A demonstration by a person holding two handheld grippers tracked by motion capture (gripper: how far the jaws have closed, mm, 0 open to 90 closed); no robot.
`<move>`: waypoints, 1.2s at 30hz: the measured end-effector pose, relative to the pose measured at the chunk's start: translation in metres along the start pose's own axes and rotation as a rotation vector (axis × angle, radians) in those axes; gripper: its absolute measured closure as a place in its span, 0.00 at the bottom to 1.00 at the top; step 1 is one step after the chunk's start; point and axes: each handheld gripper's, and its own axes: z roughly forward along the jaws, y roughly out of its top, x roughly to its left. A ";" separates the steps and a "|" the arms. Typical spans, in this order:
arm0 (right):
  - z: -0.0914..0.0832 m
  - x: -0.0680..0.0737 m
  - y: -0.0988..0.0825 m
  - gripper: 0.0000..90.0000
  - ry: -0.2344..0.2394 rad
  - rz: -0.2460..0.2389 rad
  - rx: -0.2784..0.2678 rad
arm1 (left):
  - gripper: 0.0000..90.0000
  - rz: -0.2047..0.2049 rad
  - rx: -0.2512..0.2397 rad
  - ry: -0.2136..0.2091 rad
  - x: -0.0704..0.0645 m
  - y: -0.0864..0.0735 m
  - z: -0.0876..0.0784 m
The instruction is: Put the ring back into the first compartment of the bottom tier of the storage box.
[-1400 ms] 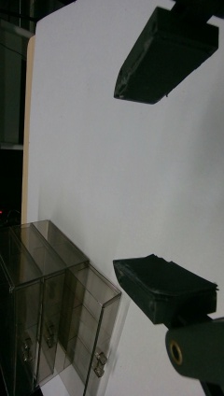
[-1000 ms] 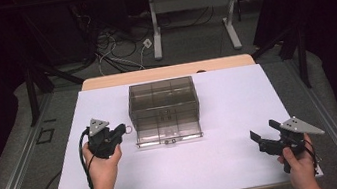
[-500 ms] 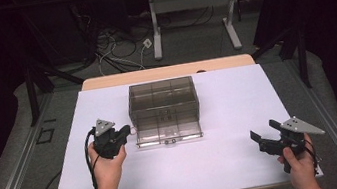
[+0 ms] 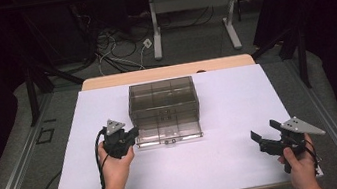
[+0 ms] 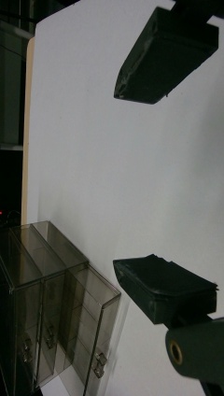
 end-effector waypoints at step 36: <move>-0.010 -0.004 -0.003 0.16 -0.028 0.001 0.007 | 0.98 -0.020 0.051 -0.015 0.002 -0.013 0.037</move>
